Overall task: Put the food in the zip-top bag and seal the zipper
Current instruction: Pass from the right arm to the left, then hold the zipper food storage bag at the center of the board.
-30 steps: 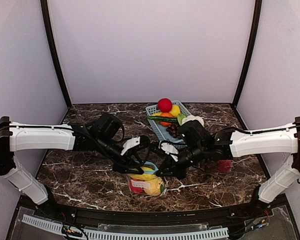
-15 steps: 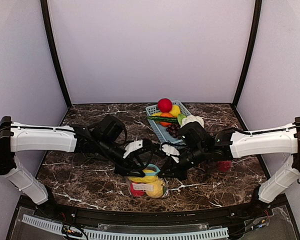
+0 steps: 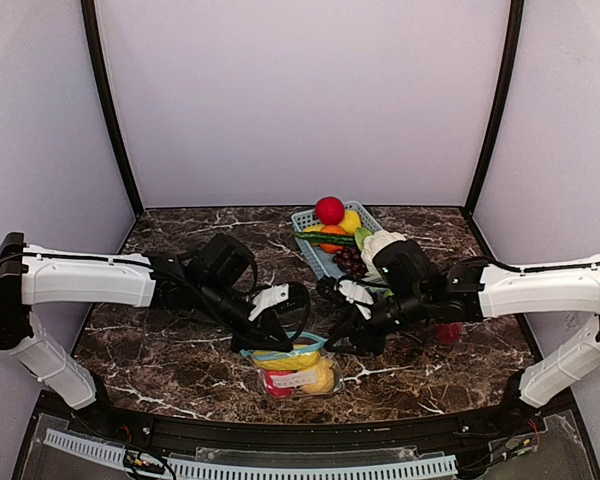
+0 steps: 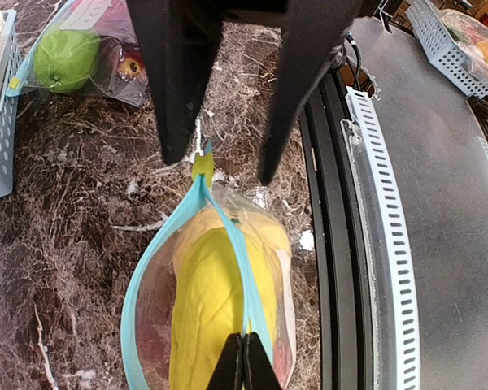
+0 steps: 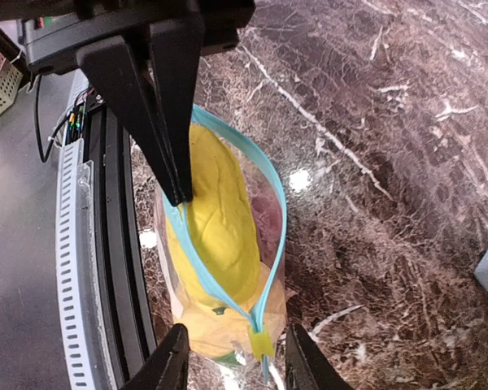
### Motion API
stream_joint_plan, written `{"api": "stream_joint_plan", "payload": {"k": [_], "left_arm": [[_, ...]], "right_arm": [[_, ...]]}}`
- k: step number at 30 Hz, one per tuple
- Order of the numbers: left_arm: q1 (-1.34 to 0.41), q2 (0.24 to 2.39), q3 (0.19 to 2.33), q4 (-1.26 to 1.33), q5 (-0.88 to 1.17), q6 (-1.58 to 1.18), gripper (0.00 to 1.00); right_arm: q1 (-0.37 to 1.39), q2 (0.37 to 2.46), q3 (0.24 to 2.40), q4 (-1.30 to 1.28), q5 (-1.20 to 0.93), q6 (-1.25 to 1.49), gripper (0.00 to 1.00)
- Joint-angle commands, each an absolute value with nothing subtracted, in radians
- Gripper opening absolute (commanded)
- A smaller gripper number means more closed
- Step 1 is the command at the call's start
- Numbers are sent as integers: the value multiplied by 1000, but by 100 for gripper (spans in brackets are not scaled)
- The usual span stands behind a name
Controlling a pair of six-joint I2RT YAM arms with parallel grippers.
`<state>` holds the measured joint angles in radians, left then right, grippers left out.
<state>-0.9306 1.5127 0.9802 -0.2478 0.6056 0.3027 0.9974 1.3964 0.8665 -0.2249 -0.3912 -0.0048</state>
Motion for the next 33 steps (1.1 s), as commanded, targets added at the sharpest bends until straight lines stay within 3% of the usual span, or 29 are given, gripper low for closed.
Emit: {"api": "stream_joint_plan", "payload": {"k": [1,5,7,17,33], "left_arm": [[-937,1521,978,-299,605,288,1],[-938,1516,976,-290,603,282,1],[-939,1516,974,-286,604,280,1],[-937,1511,969,-284,603,285,1],[-937,1508,972,-289,595,291,1]], "right_arm": [[978,1312,811,-132,-353,53,46],[957,1255,753,-90,-330,108,57],[946,1233,719,-55,-325,139,58],[898,1215,600,130,-413,229,39],[890,1326,631,160,-487,211,27]]}}
